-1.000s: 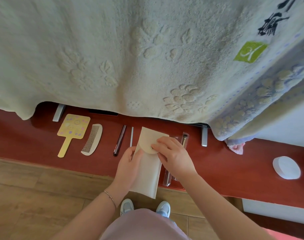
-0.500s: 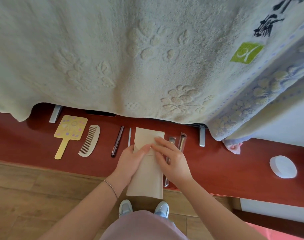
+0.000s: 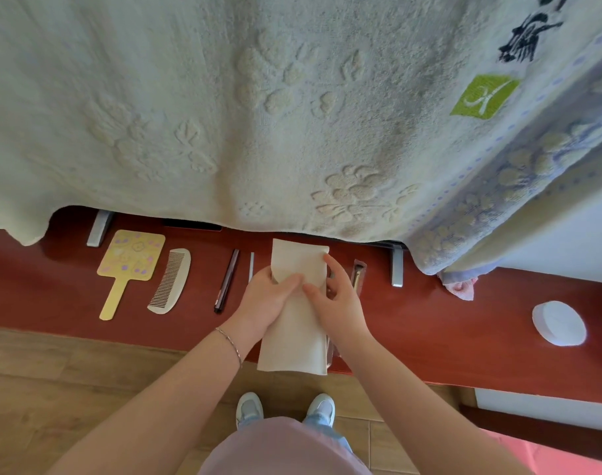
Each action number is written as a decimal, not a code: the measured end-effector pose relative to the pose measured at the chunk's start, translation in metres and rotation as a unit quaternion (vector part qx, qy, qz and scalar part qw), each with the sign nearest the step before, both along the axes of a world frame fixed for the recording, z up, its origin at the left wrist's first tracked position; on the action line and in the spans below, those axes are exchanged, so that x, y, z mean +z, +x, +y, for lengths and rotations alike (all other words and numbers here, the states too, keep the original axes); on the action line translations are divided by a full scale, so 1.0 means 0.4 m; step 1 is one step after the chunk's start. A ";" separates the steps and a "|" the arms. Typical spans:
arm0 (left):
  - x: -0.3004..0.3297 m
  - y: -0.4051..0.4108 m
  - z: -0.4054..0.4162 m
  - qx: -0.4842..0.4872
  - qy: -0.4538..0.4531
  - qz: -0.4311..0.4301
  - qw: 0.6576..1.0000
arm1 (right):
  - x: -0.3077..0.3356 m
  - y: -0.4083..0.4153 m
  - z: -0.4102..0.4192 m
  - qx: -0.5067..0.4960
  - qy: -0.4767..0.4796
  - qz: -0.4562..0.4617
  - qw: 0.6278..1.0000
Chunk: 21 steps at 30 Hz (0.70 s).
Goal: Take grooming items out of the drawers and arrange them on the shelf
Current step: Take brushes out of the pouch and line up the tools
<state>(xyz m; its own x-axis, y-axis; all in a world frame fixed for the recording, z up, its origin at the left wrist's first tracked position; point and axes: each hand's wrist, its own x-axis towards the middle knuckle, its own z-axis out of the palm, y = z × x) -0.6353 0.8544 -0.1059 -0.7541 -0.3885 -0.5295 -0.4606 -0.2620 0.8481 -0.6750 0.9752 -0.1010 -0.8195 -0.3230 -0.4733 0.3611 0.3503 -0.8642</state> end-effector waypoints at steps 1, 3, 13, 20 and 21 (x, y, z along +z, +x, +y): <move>-0.006 -0.006 -0.003 -0.005 -0.006 0.001 1.000 | -0.006 -0.004 -0.004 -0.003 0.003 -0.003 1.000; -0.016 -0.015 -0.009 -0.026 -0.050 0.002 0.998 | -0.017 -0.012 -0.010 -0.010 0.001 -0.007 1.000; -0.071 0.046 -0.089 -0.118 -0.425 -0.086 0.893 | -0.087 -0.058 -0.028 -0.038 0.064 0.028 0.997; -0.104 0.078 -0.096 -0.203 -0.453 -0.155 0.854 | -0.109 -0.048 -0.044 0.069 0.220 0.151 0.961; -0.108 0.081 -0.095 -0.211 -0.460 -0.160 0.848 | -0.112 -0.048 -0.043 0.087 0.243 0.171 0.951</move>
